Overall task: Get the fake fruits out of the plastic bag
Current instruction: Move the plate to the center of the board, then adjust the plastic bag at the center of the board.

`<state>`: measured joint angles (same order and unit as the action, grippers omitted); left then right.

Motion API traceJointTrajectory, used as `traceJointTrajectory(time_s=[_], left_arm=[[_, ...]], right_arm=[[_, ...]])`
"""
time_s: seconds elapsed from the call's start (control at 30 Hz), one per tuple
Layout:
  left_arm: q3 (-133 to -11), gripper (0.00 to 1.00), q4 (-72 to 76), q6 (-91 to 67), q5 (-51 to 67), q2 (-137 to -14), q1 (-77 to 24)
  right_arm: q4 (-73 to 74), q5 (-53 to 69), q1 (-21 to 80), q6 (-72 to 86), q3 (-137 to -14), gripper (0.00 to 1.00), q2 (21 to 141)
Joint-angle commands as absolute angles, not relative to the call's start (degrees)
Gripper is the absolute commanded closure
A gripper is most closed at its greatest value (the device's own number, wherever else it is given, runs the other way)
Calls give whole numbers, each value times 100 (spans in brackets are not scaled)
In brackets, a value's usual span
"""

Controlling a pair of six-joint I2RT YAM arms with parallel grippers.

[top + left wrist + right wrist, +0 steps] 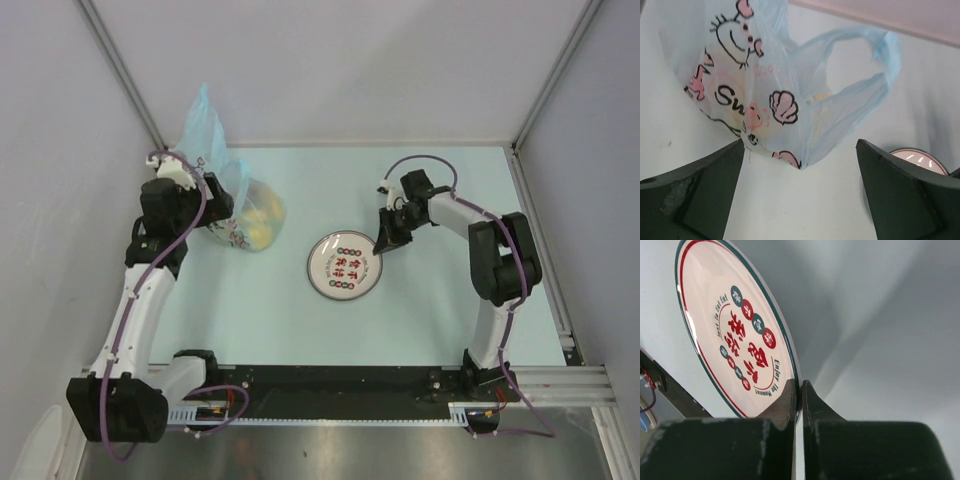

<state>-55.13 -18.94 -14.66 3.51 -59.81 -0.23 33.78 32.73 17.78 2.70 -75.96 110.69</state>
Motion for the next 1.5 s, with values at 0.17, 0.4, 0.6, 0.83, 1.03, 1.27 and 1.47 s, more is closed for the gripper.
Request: traceJointTrajectory(time_s=[0.17, 0.4, 0.6, 0.83, 1.03, 1.27, 1.47], left_arm=[[-6433, 0, -1987, -2522, 500, -6133, -18], [-7250, 1, -2162, -2681, 905, -7013, -271], [-7558, 9, -2513, -2531, 194, -7610, -773], [-7813, 17, -2514, -2180, -650, -8636, -1256], [-8525, 100, -1899, -1820, 2104, -9237, -1528], [-8105, 100, -4208, 463, 3613, -8220, -1881], [-7024, 100, -4660, 1907, 3411, -6935, -2169]], right_arm=[[3911, 2715, 1291, -176, -7848, 24, 10424], [3376, 2795, 1757, 243, -8815, 18, 10143], [2812, 2505, 2179, 326, -9902, 14, 10335], [2769, 2207, 2294, 308, -10862, 13, 10968], [2576, 1347, 2171, 62, -12151, 14, 11539], [2566, 1731, 2065, -711, -12884, 13, 11681], [2496, 1662, 2627, -537, -13385, 10, 12084]])
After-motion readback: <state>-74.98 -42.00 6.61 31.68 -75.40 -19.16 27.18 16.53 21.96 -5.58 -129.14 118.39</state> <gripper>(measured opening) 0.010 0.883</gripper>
